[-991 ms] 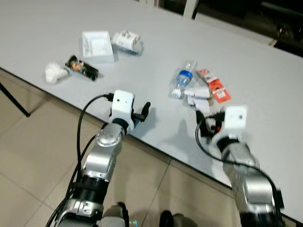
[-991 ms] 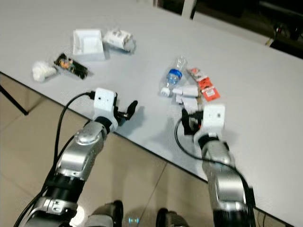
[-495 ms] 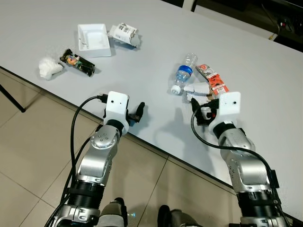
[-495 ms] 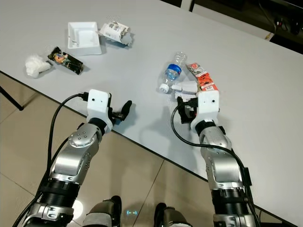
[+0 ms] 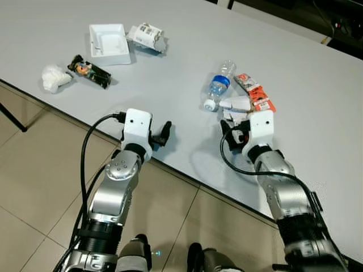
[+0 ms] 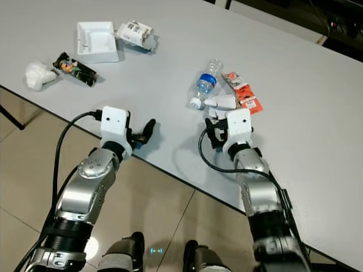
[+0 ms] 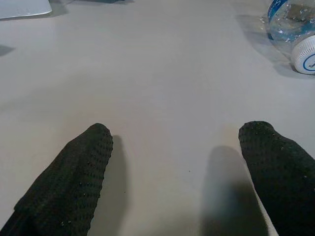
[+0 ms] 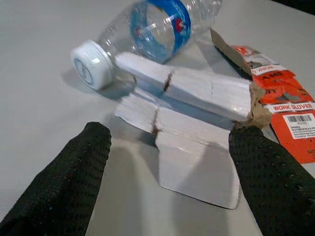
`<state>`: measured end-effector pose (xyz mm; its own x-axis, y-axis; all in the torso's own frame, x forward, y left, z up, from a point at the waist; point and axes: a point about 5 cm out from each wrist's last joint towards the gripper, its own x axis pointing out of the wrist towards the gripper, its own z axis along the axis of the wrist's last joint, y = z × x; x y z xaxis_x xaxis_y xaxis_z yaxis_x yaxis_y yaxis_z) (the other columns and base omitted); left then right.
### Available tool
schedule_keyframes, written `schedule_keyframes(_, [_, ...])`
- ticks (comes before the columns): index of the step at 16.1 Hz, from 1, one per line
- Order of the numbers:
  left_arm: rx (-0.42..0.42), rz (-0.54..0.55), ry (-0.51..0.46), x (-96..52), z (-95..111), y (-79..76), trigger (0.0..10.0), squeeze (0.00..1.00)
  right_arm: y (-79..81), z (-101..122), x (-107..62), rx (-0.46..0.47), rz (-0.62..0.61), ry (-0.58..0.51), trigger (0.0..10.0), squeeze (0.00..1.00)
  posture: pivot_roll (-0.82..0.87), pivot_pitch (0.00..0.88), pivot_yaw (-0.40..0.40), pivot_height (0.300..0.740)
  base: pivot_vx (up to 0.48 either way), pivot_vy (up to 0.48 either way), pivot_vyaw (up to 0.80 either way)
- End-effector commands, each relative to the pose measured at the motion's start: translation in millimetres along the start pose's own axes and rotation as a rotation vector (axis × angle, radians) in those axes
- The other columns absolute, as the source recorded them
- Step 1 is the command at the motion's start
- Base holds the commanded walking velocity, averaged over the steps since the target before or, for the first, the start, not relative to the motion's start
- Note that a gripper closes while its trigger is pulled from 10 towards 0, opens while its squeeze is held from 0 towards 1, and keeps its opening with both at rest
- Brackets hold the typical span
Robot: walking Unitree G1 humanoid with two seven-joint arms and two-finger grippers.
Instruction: Picking trash to rubbish bin
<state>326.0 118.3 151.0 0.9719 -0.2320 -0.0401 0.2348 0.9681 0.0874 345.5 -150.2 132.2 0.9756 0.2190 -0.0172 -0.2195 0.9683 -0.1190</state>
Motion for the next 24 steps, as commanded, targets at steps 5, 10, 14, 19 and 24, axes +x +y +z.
schedule_keyframes(5, [0.000, 0.012, 0.055, -5.0, -11, -1.0, 10.0, 0.00, -5.7, -22, 0.8, -0.031, -0.010, 0.058, 10.0, 0.00, 0.32, 0.264, -0.132, 0.740, 0.000, 0.000, 0.00])
schedule_keyframes(10, [-0.002, 0.013, 0.060, -5.3, -12, -1.7, 10.0, 0.00, -5.9, -33, 0.7, 0.007, -0.011, 0.069, 0.0, 0.00, 0.33, 0.262, -0.132, 0.740, 0.000, 0.000, 0.00])
schedule_keyframes(14, [-0.006, 0.012, 0.061, -4.9, -12, -2.9, 10.0, 0.00, -6.5, -34, 1.9, 0.005, -0.008, 0.056, 0.0, 0.00, 0.32, 0.257, -0.134, 0.740, 0.000, 0.000, 0.00])
schedule_keyframes(19, [-0.010, 0.010, 0.065, -4.0, -13, -4.6, 10.0, 0.00, -6.8, -36, 1.2, 0.000, -0.005, 0.052, 0.0, 0.00, 0.32, 0.252, -0.136, 0.740, 0.000, 0.000, 0.00])
schedule_keyframes(24, [-0.011, 0.008, 0.062, -3.2, -12, -5.2, 10.0, 0.00, -7.4, -37, 0.8, -0.002, -0.007, 0.046, 0.0, 0.00, 0.32, 0.248, -0.135, 0.740, 0.000, 0.000, 0.00])
